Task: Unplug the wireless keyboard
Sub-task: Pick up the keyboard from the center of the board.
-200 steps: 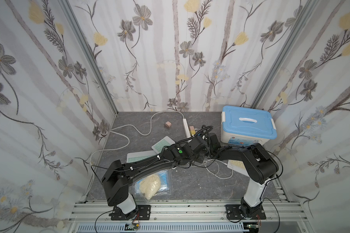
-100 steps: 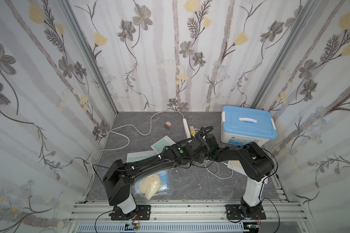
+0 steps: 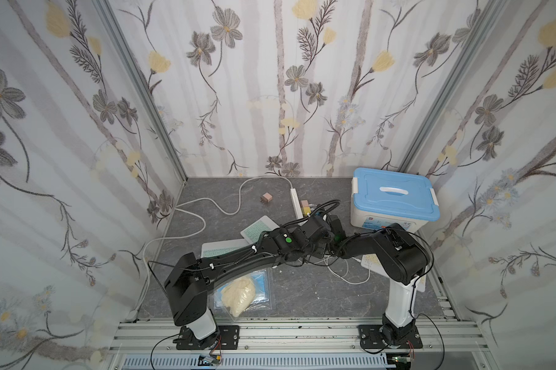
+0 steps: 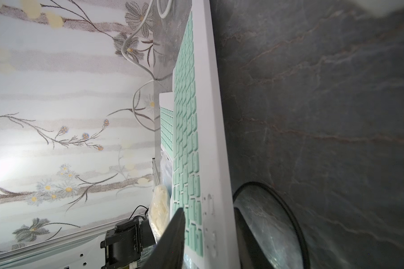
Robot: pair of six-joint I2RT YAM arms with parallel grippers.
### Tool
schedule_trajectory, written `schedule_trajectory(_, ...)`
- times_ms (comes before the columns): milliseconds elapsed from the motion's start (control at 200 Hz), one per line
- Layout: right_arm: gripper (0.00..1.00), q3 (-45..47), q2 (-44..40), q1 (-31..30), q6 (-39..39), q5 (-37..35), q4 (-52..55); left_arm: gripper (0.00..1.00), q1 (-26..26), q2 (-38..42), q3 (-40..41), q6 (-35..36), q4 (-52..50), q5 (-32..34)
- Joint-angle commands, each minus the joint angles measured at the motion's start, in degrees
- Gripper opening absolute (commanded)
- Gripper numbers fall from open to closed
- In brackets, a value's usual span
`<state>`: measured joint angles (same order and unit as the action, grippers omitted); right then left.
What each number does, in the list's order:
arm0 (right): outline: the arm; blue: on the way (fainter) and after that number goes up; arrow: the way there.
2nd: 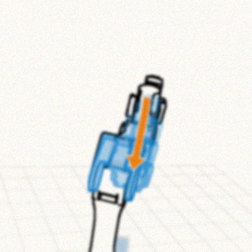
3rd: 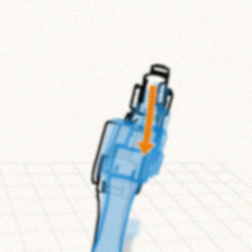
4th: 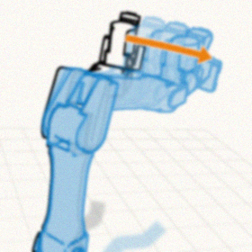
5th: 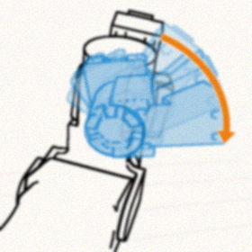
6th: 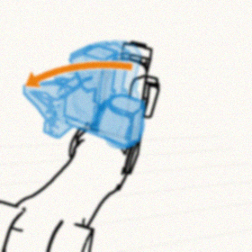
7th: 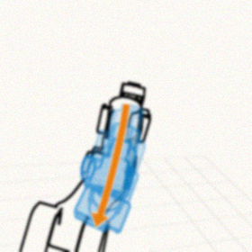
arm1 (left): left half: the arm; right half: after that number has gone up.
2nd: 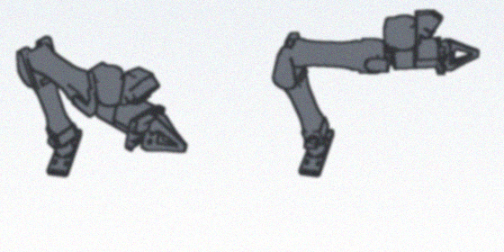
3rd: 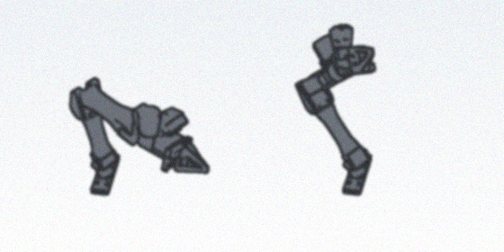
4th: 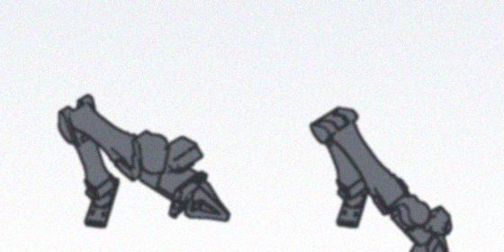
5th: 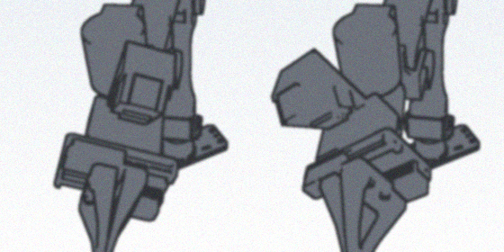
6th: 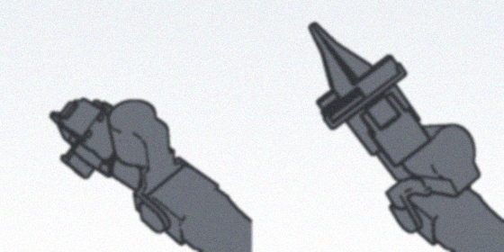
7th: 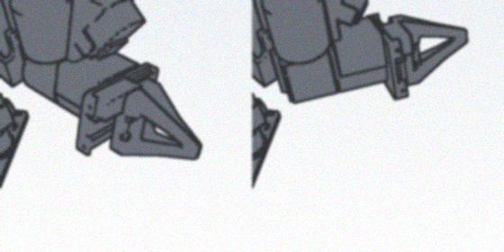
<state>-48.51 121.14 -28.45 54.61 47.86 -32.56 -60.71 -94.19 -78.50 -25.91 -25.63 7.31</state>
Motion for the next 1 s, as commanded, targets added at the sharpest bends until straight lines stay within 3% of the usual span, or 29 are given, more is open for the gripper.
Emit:
schedule_trajectory(0,0.27,-0.2,-0.1,0.0,0.4,0.8,-3.8,0.00,0.0,-0.4,-0.7,0.2,1.3,0.3)
schedule_trajectory(110,0.18,-0.4,-0.9,0.0,-0.1,0.4,-3.7,0.00,-0.1,-0.5,-0.6,0.0,1.0,0.3)
schedule_trajectory(265,0.06,-0.5,-2.3,0.0,-0.6,0.4,-4.0,0.09,0.0,-0.5,0.3,-0.2,0.9,1.1)
schedule_trajectory(425,0.00,-0.6,-5.0,0.2,-1.1,0.5,-4.1,0.13,0.0,-0.7,1.5,-1.0,0.9,1.5)
schedule_trajectory(575,0.00,-1.5,-8.1,0.8,-1.5,1.5,-4.0,0.31,0.0,-0.2,2.6,-2.0,1.2,1.9)
schedule_trajectory(714,0.00,-2.6,-11.4,1.9,-3.3,2.1,-2.4,0.61,0.6,1.6,4.1,-2.8,1.1,3.0)
schedule_trajectory(994,0.00,-5.2,-16.9,6.1,-5.4,1.5,-0.7,0.76,2.9,9.6,8.4,-2.4,1.5,3.6)
